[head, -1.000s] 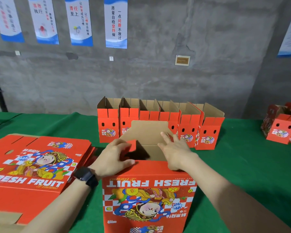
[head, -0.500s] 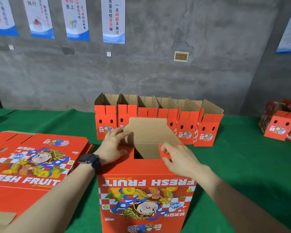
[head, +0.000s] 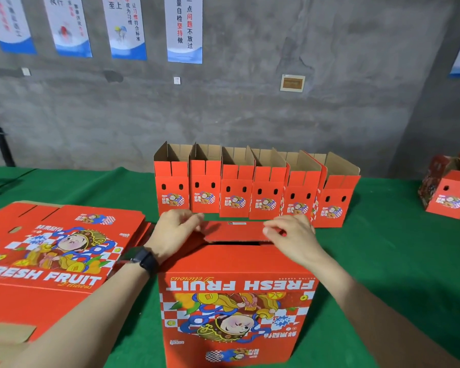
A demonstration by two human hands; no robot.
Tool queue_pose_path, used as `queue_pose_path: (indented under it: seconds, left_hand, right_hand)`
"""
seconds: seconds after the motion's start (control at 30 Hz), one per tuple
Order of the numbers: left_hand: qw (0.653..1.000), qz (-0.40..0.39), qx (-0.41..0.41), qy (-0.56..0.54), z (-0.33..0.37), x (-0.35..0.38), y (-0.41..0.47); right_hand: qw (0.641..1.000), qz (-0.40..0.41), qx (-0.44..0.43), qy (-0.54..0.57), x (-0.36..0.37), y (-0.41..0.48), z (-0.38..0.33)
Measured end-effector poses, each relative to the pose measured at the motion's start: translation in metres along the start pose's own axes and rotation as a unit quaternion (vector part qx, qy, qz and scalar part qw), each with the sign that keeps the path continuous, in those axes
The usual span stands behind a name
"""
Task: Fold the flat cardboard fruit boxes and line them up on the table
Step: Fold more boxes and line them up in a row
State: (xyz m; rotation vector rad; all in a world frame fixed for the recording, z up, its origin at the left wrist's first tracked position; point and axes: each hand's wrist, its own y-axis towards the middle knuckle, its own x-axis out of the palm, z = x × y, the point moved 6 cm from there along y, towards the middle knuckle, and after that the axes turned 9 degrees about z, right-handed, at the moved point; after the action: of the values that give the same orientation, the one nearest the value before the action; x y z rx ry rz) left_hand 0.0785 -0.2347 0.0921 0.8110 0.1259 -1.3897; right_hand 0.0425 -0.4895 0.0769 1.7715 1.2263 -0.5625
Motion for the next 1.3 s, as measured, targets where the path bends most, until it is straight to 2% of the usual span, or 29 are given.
queue_pose_path:
  seconds: [0.03, 0.1, 0.2, 0.27, 0.4, 0.67, 0.87, 1.13, 1.23, 1.3]
  left_hand:
    - [0.998, -0.007, 0.015, 0.059, 0.001, 0.001, 0.0]
    - [0.985, -0.05, 0.031, 0.163, 0.0, 0.009, -0.001]
    - [0.978, -0.139, -0.045, 0.151, -0.011, 0.017, -0.001]
    - [0.975, -0.157, -0.055, 0.149, -0.012, 0.02, 0.0]
    - [0.963, -0.158, -0.055, 0.213, -0.013, 0.024, 0.001]
    - [0.945, -0.149, -0.024, 0.292, -0.012, 0.029, -0.001]
    - [0.955, -0.157, -0.04, 0.25, -0.018, 0.029, 0.0]
    - [0.959, -0.132, -0.033, 0.249, -0.022, 0.026, 0.002]
    - [0.966, -0.107, -0.037, 0.233, -0.023, 0.023, 0.002]
    - [0.979, -0.077, -0.069, 0.177, -0.026, 0.018, 0.004]
  right_hand:
    - [0.998, -0.03, -0.007, -0.058, 0.005, -0.001, 0.0]
    - [0.989, -0.104, 0.004, -0.101, 0.014, -0.002, 0.004]
    - [0.981, -0.151, 0.015, -0.121, 0.014, 0.001, 0.008]
    - [0.976, -0.156, 0.015, -0.149, 0.011, 0.006, 0.009]
    - [0.969, -0.159, 0.011, -0.191, 0.015, 0.015, 0.006]
    - [0.977, -0.091, -0.007, -0.19, 0.022, 0.011, 0.01]
    - [0.987, -0.112, 0.023, -0.109, 0.019, 0.01, 0.016]
    - [0.994, -0.072, 0.043, -0.073, 0.015, 0.011, 0.011]
    - [0.995, -0.04, 0.094, 0.018, 0.008, 0.015, 0.018]
    - [0.971, -0.047, 0.184, 0.144, 0.004, 0.017, 0.031]
